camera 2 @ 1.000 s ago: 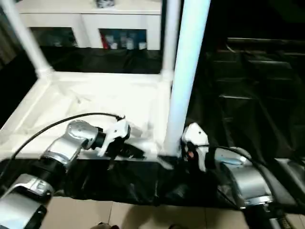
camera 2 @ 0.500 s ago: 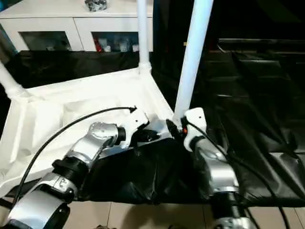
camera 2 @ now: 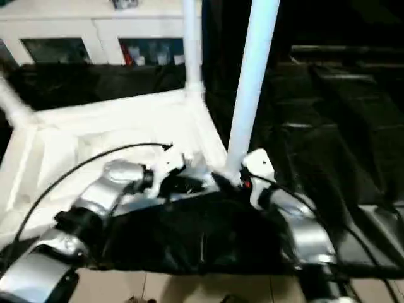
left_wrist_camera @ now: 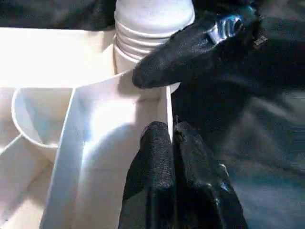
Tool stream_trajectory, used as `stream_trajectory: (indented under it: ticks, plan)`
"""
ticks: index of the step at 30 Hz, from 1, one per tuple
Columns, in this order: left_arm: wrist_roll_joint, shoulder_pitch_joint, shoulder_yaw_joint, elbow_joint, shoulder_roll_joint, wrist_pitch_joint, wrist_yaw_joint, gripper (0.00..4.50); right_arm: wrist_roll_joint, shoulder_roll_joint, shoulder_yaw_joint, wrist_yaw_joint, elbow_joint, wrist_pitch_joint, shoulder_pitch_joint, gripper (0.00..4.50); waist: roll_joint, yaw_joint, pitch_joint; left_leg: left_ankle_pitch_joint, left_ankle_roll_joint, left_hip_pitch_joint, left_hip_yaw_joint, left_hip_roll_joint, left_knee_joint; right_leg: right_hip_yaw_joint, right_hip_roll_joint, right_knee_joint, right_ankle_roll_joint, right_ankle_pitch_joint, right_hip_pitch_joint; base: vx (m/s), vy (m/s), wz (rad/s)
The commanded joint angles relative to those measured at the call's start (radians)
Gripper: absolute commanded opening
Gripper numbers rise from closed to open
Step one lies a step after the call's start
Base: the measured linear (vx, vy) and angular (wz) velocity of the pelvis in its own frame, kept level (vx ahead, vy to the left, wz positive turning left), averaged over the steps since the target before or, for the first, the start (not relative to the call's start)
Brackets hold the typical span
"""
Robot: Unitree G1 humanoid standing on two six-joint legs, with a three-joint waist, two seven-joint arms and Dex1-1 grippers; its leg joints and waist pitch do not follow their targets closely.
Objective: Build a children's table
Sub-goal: Rotate leg to tighten
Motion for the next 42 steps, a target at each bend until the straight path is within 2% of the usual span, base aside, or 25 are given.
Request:
stream_trajectory:
  ticks: [1, 3, 5, 6, 10, 15, 16, 18, 21, 27, 32, 35, 37, 39, 40, 42]
  plan:
    - [-0.045, -0.011, -0.044, -0.062, -0.018, -0.052, -0.092, 0.0, 0.027, 0.0, 0.105, 0.114, -0.054, 0.009, 0.007, 3.76, -0.02, 0.006, -0.062, -0.13, 0.149, 0.004, -0.012, 0.037, -0.046, 0.041, -0.051, -0.051, -0.267, -0.081, 0.058, 0.0, 0.0, 0.0]
    - [-0.047, -0.008, -0.052, -0.064, 0.004, -0.062, -0.137, 0.0, 0.036, -0.04, 0.109, 0.174, -0.066, 0.016, 0.015, 3.76, -0.023, 0.009, -0.061, -0.127, 0.154, 0.003, -0.01, 0.038, -0.044, 0.038, -0.049, -0.048, -0.274, -0.072, 0.058, 0.0, 0.0, 0.0]
    - [-0.054, -0.007, -0.053, -0.064, 0.02, -0.066, -0.177, 0.0, 0.041, -0.079, 0.112, 0.235, -0.075, 0.017, 0.02, 3.76, -0.019, 0.015, -0.059, -0.147, 0.151, 0.005, -0.011, 0.041, -0.045, 0.037, -0.05, -0.049, -0.272, -0.11, 0.055, 0.0, 0.0, 0.0]
    - [-0.058, -0.006, -0.052, -0.063, 0.026, -0.069, -0.194, 0.0, 0.042, -0.098, 0.114, 0.264, -0.081, 0.016, 0.022, 3.76, -0.02, 0.019, -0.057, -0.17, 0.137, 0.005, -0.011, 0.042, -0.047, 0.038, -0.05, -0.053, -0.265, -0.151, 0.055, 0.0, 0.0, 0.0]
    - [-0.067, -0.003, -0.06, -0.063, 0.044, -0.074, -0.245, 0.0, 0.073, -0.151, 0.119, 0.356, -0.104, 0.041, 0.025, 3.76, -0.022, 0.026, -0.056, -0.192, 0.121, 0.008, -0.011, 0.044, -0.048, 0.04, -0.051, -0.056, -0.256, -0.193, 0.053, 0.0, 0.0, 0.0]
    - [-0.091, 0.01, -0.072, -0.087, 0.06, -0.059, -0.318, 0.0, 0.102, -0.195, 0.128, 0.426, -0.116, 0.059, 0.016, 3.76, -0.021, 0.034, -0.06, -0.16, 0.127, 0.006, -0.013, 0.046, -0.045, 0.04, -0.053, -0.048, -0.265, -0.155, 0.054, 0.0, 0.0, 0.0]
    - [-0.093, 0.013, -0.076, -0.088, 0.062, -0.06, -0.326, 0.0, 0.104, -0.199, 0.13, 0.436, -0.112, 0.057, 0.013, 3.45, -0.022, 0.034, -0.06, -0.156, 0.131, 0.006, -0.011, 0.045, -0.043, 0.04, -0.052, -0.047, -0.267, -0.146, 0.052, 0.0, 0.0, 0.0]
    - [-0.092, 0.013, -0.079, -0.089, 0.063, -0.061, -0.333, 0.0, 0.105, -0.202, 0.132, 0.442, -0.11, 0.057, 0.011, 3.45, -0.023, 0.04, -0.061, -0.149, 0.128, 0.005, -0.012, 0.044, -0.042, 0.04, -0.053, -0.047, -0.263, -0.155, 0.053, 0.0, 0.0, 0.0]
    - [-0.089, 0.014, -0.081, -0.089, 0.064, -0.062, -0.342, 0.0, 0.108, -0.204, 0.133, 0.457, -0.109, 0.063, 0.008, 3.12, -0.02, 0.047, -0.061, -0.153, 0.123, 0.007, -0.012, 0.045, -0.042, 0.04, -0.054, -0.048, -0.26, -0.168, 0.052, 0.0, 0.0, 0.0]
    - [-0.088, 0.02, -0.089, -0.09, 0.076, -0.063, -0.355, 0.0, 0.125, -0.211, 0.15, 0.486, -0.123, 0.093, 0.014, 2.79, -0.022, 0.049, -0.063, -0.147, 0.119, 0.008, -0.013, 0.045, -0.041, 0.039, -0.052, -0.044, -0.26, -0.153, 0.053, 0.0, 0.0, 0.0]
    - [-0.079, 0.025, -0.089, -0.085, 0.074, -0.063, -0.339, 0.0, 0.134, -0.193, 0.142, 0.46, -0.124, 0.103, 0.025, 2.77, -0.023, 0.05, -0.064, -0.137, 0.123, 0.004, -0.013, 0.043, -0.039, 0.039, -0.054, -0.043, -0.259, -0.153, 0.055, 0.0, 0.0, 0.0]
    - [-0.054, 0.017, -0.078, -0.063, 0.055, -0.059, -0.258, 0.0, 0.108, -0.145, 0.119, 0.361, -0.108, 0.112, 0.028, 2.77, -0.021, 0.049, -0.061, -0.157, 0.112, 0.005, -0.014, 0.044, -0.04, 0.039, -0.053, -0.047, -0.253, -0.183, 0.052, 0.0, 0.0, 0.0]
    - [-0.034, 0.003, -0.063, -0.042, 0.021, -0.03, -0.157, 0.0, 0.066, -0.087, 0.101, 0.239, -0.078, 0.096, 0.028, 2.77, -0.023, 0.041, -0.056, -0.215, 0.072, 0.007, -0.016, 0.041, -0.046, 0.039, -0.055, -0.059, -0.226, -0.281, 0.048, 0.0, 0.0, 0.0]
    - [-0.031, 0.001, -0.061, -0.04, 0.008, -0.017, -0.131, 0.0, 0.052, -0.064, 0.092, 0.187, -0.061, 0.093, 0.024, 2.77, -0.023, 0.035, -0.053, -0.249, 0.049, 0.01, -0.018, 0.039, -0.051, 0.039, -0.054, -0.066, -0.204, -0.347, 0.045, 0.0, 0.0, 0.0]
    - [-0.016, -0.003, -0.057, -0.029, -0.024, 0.001, -0.059, 0.0, 0.029, -0.016, 0.076, 0.088, -0.023, 0.087, 0.016, 2.76, -0.023, 0.034, -0.051, -0.262, 0.043, 0.01, -0.019, 0.038, -0.052, 0.039, -0.055, -0.069, -0.196, -0.369, 0.046, 0.0, 0.0, 0.0]
    - [-0.003, -0.003, -0.056, -0.017, -0.054, 0.017, 0.001, 0.0, 0.02, 0.024, 0.066, 0.022, 0.001, 0.088, 0.013, 2.76, -0.024, 0.015, -0.043, -0.331, 0.017, 0.015, -0.023, 0.036, -0.059, 0.035, -0.053, -0.079, -0.174, -0.451, 0.041, 0.0, 0.0, 0.0]
